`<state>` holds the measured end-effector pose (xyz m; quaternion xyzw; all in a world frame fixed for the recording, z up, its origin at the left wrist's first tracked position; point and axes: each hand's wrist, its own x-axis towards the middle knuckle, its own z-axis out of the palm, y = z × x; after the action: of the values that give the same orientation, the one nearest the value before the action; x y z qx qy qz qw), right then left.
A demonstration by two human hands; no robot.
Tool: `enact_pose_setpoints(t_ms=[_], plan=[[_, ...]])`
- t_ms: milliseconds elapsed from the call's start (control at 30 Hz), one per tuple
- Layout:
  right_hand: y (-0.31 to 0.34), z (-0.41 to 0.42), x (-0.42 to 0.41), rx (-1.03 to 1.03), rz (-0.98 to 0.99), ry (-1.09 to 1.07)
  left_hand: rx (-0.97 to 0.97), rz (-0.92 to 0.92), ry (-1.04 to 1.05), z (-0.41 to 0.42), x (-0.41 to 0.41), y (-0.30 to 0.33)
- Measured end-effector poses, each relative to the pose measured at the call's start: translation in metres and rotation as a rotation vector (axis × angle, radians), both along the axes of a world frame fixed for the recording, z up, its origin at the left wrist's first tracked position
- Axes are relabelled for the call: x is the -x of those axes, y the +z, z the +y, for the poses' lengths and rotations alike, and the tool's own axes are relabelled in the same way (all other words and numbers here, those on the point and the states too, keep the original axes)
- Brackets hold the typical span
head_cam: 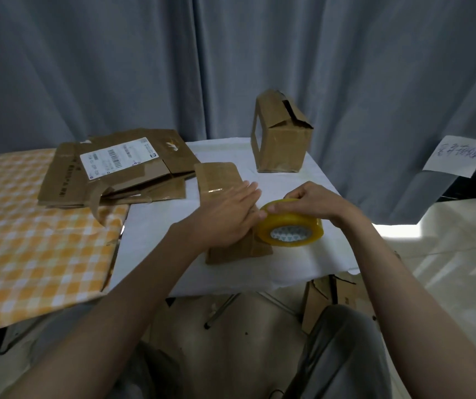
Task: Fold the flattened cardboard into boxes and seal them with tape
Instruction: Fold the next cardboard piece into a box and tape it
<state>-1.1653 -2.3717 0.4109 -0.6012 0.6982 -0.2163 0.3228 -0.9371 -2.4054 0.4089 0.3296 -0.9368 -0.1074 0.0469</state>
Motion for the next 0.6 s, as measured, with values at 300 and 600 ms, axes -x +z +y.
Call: enact_pose_setpoints(t_ms=[300, 600], plan=[[-0.009, -0.002, 0.012, 0.009, -0.189, -0.009, 0.061, -0.064, 0.012, -0.003, -0.004, -0.015], [-0.084, -0.053, 0.045, 0.166, -0.258, -0.273, -0.001, -0.046, 0.034, -0.002, -0.001, -0.007]])
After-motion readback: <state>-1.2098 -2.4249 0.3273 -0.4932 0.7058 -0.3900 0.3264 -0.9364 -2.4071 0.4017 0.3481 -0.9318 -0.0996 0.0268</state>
